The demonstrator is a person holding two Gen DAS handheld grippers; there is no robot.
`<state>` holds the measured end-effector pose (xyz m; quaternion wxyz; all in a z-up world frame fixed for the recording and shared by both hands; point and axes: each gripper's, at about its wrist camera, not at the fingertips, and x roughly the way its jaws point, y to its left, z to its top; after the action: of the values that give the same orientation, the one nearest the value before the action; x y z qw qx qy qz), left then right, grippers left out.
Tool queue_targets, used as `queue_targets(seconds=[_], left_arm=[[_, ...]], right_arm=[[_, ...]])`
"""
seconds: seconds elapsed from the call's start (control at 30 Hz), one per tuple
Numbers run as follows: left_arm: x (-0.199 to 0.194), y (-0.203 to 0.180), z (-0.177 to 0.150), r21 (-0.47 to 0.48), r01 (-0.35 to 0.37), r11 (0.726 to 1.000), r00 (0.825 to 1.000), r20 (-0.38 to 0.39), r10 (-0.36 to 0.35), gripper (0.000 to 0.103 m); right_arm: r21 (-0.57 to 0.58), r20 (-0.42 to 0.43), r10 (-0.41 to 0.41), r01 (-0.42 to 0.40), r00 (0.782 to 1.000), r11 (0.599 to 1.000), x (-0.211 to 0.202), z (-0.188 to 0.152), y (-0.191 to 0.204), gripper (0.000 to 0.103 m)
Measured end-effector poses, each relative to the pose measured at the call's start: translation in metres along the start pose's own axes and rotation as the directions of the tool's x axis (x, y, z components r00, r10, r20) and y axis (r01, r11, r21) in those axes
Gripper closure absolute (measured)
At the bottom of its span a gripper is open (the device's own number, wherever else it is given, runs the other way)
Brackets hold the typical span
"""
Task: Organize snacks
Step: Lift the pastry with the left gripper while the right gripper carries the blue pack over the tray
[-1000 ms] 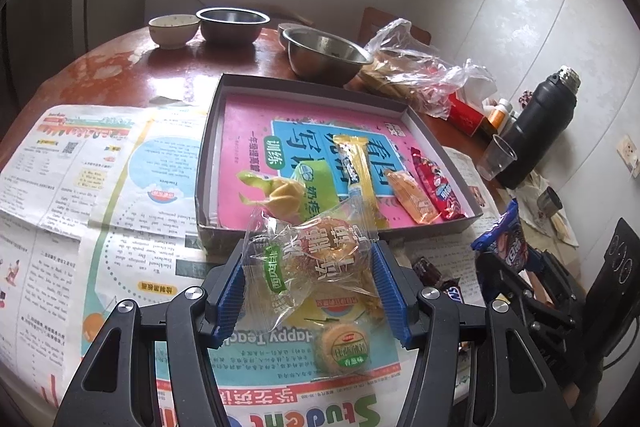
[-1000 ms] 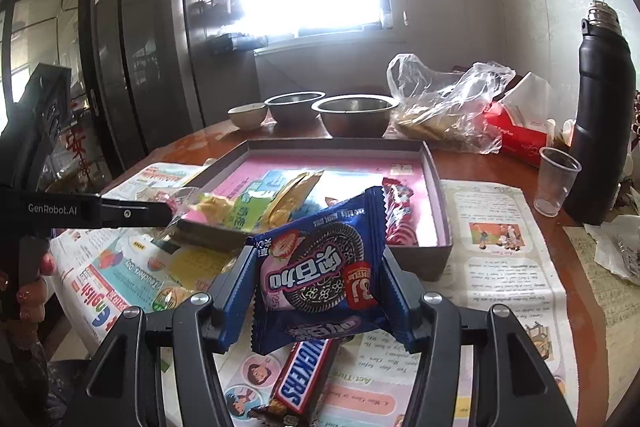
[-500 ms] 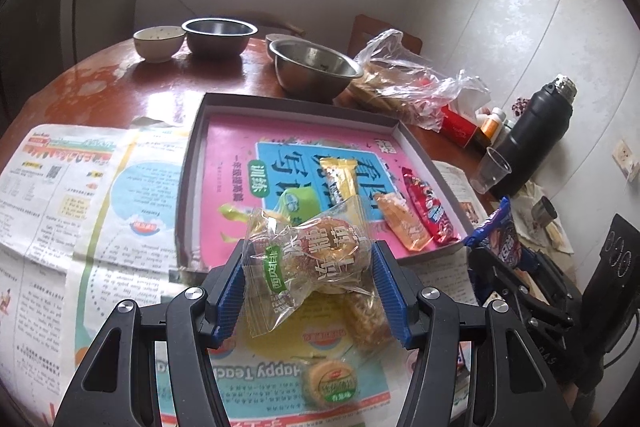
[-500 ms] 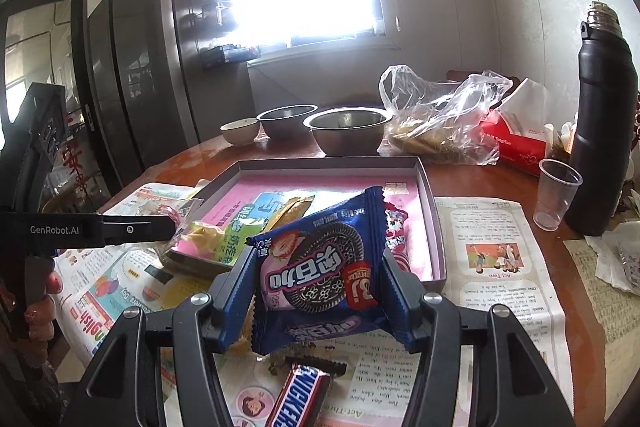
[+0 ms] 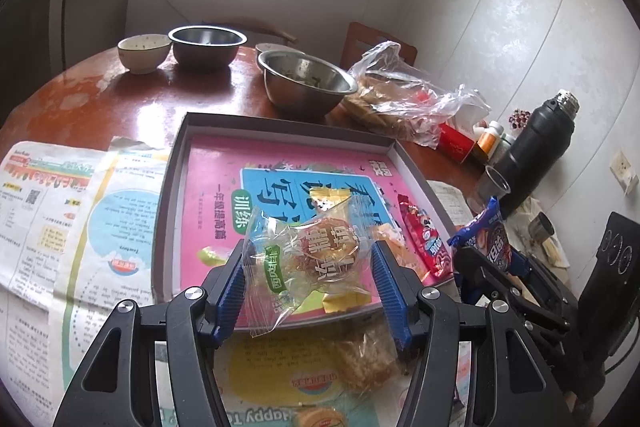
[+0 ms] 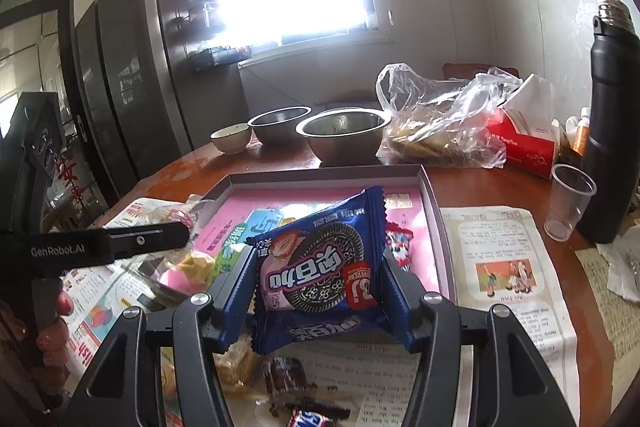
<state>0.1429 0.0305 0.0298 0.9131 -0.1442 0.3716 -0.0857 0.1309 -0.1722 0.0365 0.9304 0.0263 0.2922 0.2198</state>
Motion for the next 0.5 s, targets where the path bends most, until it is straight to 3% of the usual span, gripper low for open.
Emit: queue_targets(seconds=[0.5], left_arm=[[0.026,0.002,0.021,0.0,0.009,1.0,1.0,-0.008,-0.009,0.042]], right_arm=[[0.009,0.014,-0.013,0.013,1.0,1.0,0.018,0.031,0.003,0.045]])
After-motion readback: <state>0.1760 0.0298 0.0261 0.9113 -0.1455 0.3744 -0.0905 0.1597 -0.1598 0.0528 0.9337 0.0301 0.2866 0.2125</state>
